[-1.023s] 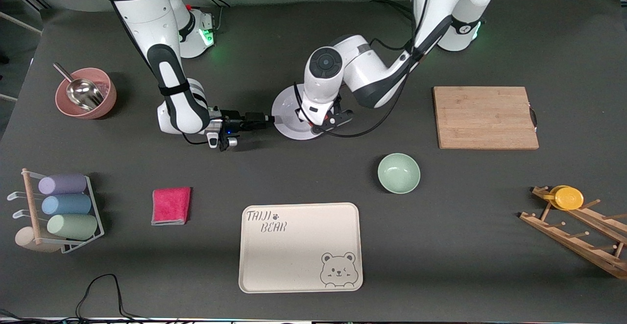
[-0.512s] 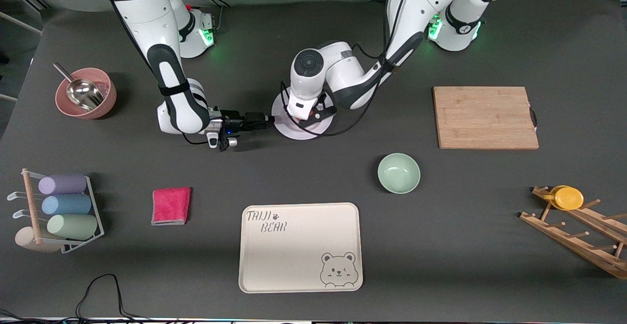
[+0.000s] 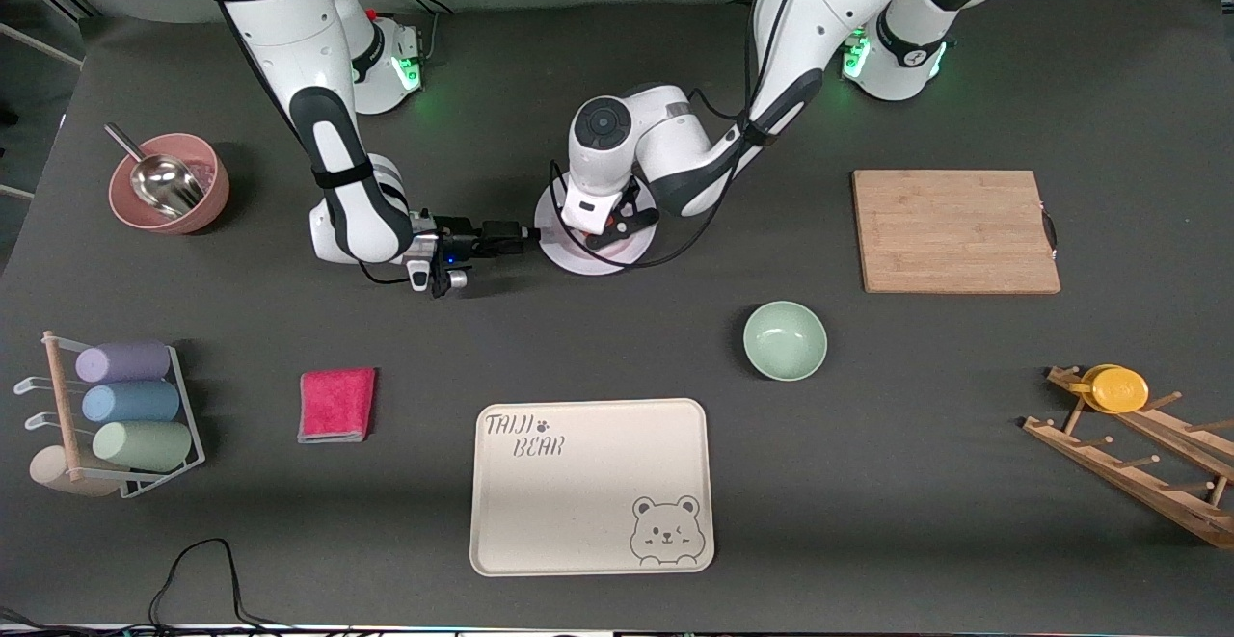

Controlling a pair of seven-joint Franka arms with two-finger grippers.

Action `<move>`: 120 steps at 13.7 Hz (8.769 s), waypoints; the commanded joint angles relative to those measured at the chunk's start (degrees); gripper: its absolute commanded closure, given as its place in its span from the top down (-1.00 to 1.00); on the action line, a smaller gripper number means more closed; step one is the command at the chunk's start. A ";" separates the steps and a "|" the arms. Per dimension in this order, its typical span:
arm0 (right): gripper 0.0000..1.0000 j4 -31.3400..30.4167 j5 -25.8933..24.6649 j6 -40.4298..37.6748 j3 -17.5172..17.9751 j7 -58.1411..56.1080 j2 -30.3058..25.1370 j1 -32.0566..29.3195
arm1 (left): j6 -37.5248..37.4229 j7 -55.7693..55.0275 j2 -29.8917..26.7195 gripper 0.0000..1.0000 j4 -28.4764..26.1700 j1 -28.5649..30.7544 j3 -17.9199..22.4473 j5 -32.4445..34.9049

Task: Place orange and plate with both arms
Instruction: 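Carry the orange with the left gripper over the white plate, then open the left gripper to drop the orange onto the plate, then withdraw the left gripper back toward its side of the table, then close the right gripper on the plate rim, then slide the plate with the right gripper onto the bear tray, then adjust the plate on the tray with the right gripper, then release the plate rim and lift the right gripper away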

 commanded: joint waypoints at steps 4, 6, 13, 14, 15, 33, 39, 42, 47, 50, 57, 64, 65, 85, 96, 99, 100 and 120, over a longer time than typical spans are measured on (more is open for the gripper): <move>1.00 -0.37 1.93 0.33 -0.39 -1.96 0.01 0.80 | -4.89 0.18 -3.47 1.00 1.21 2.62 0.61 1.06; 1.00 -0.37 1.93 0.33 -0.39 -2.04 0.10 0.89 | -10.60 7.88 -7.77 1.00 1.30 7.71 0.17 -0.16; 1.00 -0.37 1.93 0.33 -0.22 -2.04 1.15 1.42 | -30.82 47.51 -26.14 1.00 1.74 17.14 13.84 -13.60; 1.00 -0.37 1.93 0.24 -0.31 -1.87 1.15 2.12 | -33.20 53.48 -27.82 1.00 1.48 17.14 17.80 -14.05; 1.00 -0.37 1.93 0.24 -0.31 -1.87 1.15 2.21 | -34.79 59.11 -29.66 1.00 1.39 17.06 21.67 -14.06; -0.35 -0.37 7.56 2.88 -0.48 -7.14 1.85 6.78 | -43.68 87.48 -43.21 1.00 -1.95 29.28 33.75 -12.91; -1.00 -0.28 7.56 2.79 -0.66 -5.83 0.28 6.78 | -43.07 87.82 -43.13 1.00 -1.25 29.45 33.83 -12.91; -1.00 0.60 7.03 2.79 -0.66 -2.49 -0.96 6.87 | -43.94 87.64 -43.30 1.00 -0.54 29.54 33.83 -12.91; -1.00 2.09 7.20 2.79 -0.74 -2.40 -2.62 6.96 | -44.56 87.56 -43.13 1.00 -0.54 29.54 33.83 -13.26; -1.00 4.02 7.03 2.88 -1.10 -1.08 -4.38 6.78 | -43.86 87.21 -42.95 1.00 -0.54 29.36 33.75 -13.79; -1.00 20.45 6.77 3.06 -3.12 2.96 4.04 5.90 | -44.21 86.76 -43.12 1.00 0.16 29.18 33.75 -13.88; -1.00 36.70 -3.42 0.87 -3.73 17.27 8.35 -1.91 | -44.82 86.85 -43.30 1.00 0.34 29.62 33.83 -14.06; -1.00 38.73 -3.52 0.25 -3.73 19.29 9.06 -2.70 | -44.82 86.85 -43.30 1.00 0.34 29.62 33.83 -14.06; -1.00 80.32 -3.60 3.48 -3.03 31.53 38.94 -15.02 | -44.73 86.85 -43.21 1.00 0.34 29.62 33.92 -14.15; -1.00 80.23 -6.59 8.86 -2.33 25.11 41.67 -12.64 | -44.73 86.85 -43.13 1.00 0.33 29.62 34.01 -14.15; -1.00 79.88 -6.59 9.03 -1.63 25.11 42.11 -12.56 | -44.73 86.85 -43.13 1.00 0.34 29.62 34.10 -14.15; -1.00 79.88 -6.77 9.99 -1.62 24.85 42.20 -12.56 | -44.73 86.85 -43.13 1.00 0.25 29.71 34.10 -14.15; 1.00 64.25 -61.05 -6.96 -5.58 32.29 9.53 -11.60 | -44.65 86.85 -43.04 1.00 0.16 29.62 34.01 -14.15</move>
